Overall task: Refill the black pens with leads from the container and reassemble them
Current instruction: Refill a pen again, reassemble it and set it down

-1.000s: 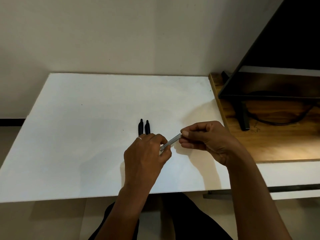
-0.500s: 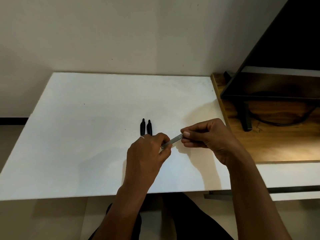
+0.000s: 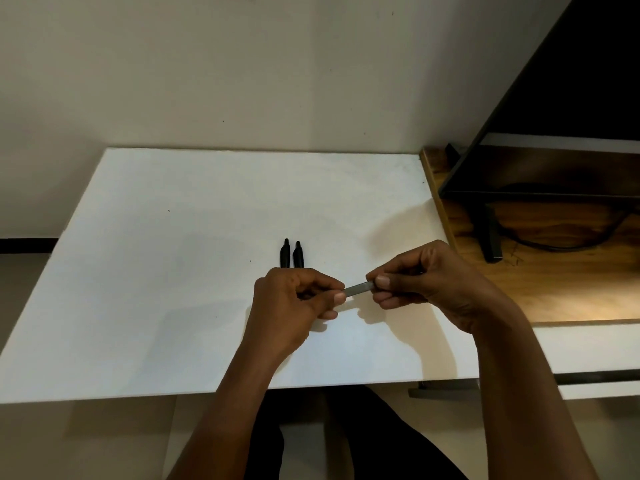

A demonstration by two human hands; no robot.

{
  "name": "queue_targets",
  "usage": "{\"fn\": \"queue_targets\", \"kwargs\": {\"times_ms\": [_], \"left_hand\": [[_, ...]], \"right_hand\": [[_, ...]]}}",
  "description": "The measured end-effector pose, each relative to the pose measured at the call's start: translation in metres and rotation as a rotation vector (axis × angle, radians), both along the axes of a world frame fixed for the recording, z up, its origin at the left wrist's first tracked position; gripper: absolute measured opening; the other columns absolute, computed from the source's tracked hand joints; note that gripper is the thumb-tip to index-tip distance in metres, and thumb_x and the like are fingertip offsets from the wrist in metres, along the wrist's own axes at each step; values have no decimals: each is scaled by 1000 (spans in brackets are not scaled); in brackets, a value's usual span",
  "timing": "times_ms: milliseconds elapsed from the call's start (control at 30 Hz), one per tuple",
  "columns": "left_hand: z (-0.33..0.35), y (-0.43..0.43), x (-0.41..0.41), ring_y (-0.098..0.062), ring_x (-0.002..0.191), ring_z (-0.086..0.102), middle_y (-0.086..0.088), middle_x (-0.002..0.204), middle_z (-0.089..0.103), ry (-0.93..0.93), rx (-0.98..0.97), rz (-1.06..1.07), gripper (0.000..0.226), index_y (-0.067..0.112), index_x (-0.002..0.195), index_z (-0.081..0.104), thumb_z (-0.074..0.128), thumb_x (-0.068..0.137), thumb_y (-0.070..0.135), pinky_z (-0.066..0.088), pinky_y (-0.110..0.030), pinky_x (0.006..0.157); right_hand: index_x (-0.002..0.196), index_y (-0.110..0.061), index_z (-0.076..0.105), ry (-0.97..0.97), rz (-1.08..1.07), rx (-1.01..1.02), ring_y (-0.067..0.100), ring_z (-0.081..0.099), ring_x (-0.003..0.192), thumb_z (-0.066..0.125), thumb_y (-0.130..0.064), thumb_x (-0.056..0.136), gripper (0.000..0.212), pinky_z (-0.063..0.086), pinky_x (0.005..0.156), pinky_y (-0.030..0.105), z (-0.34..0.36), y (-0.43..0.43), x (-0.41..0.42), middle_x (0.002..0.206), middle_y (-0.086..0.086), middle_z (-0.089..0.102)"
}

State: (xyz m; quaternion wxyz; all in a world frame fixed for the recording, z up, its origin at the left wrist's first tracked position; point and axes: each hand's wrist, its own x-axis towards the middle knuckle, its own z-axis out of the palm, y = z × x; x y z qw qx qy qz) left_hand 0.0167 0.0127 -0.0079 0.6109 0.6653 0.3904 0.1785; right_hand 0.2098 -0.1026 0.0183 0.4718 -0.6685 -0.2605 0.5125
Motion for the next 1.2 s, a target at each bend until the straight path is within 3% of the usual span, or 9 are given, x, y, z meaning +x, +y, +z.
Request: {"fn": "queue_targets", "kwargs": {"times_ms": [267, 400, 467, 533, 700, 800, 900, 1067, 1200], "left_hand": [[2, -2, -1, -16, 59, 76, -2, 66, 77, -18, -125, 120, 8, 18, 79, 78, 85, 75, 16, 58, -22, 52], [2, -5, 1, -17, 64, 77, -3, 69, 79, -25, -160, 139, 12, 17, 84, 76, 84, 76, 19, 60, -31, 61], [1, -6, 4, -17, 63, 77, -3, 68, 79, -40, -152, 170, 14, 16, 84, 75, 85, 75, 21, 59, -22, 60], [-1, -7, 6, -15, 59, 76, -2, 65, 78, 2, -67, 174, 16, 16, 83, 75, 84, 75, 26, 59, -20, 57], [-7, -4, 1, -16, 47, 71, -4, 57, 73, 89, 113, 183, 25, 15, 76, 71, 76, 83, 39, 62, -42, 52], [-7, 1, -4, -13, 47, 68, 3, 54, 70, 193, 318, 270, 25, 20, 77, 71, 70, 87, 43, 61, -38, 56], [-5, 5, -7, -17, 56, 66, 5, 57, 68, 301, 462, 366, 27, 19, 80, 73, 66, 89, 44, 53, -31, 59], [0, 5, -6, -17, 62, 64, 8, 62, 66, 359, 439, 417, 10, 23, 86, 70, 67, 90, 31, 44, -28, 57], [-4, 8, -9, -12, 69, 60, 8, 69, 62, 380, 437, 312, 12, 27, 87, 72, 73, 85, 40, 40, -24, 55]], "right_hand": [[104, -1, 77, -41, -113, 121, 27, 77, 78, 70, -1, 88, 18, 62, 71, 27, -6, 22, -17, 89, 20, 78], [114, -3, 73, 4, -194, 163, 26, 77, 91, 66, -5, 93, 22, 62, 78, 31, -10, 34, -34, 96, 17, 79], [116, -6, 70, 92, -255, 144, 27, 77, 91, 71, -8, 90, 26, 62, 76, 30, -13, 40, -43, 96, 19, 78], [112, -3, 67, 131, -310, 86, 29, 77, 85, 77, -9, 85, 30, 62, 72, 29, -17, 45, -51, 94, 21, 78], [89, 8, 71, 90, -472, -3, 26, 76, 66, 83, -17, 80, 29, 60, 57, 26, -30, 50, -54, 76, 16, 78], [78, -2, 77, -46, -538, -56, 24, 74, 61, 88, -28, 73, 29, 61, 59, 30, -38, 51, -56, 69, 12, 77], [68, -15, 78, -341, -524, -145, 21, 73, 63, 89, -40, 69, 27, 60, 67, 35, -46, 55, -63, 64, 2, 75], [67, -24, 72, -647, -504, -212, -2, 59, 57, 84, -52, 67, 31, 34, 51, 20, -47, 60, -75, 58, -14, 65], [66, -21, 65, -736, -500, -210, 1, 57, 55, 85, -50, 68, 35, 33, 51, 20, -52, 60, -80, 57, -12, 61]]}}
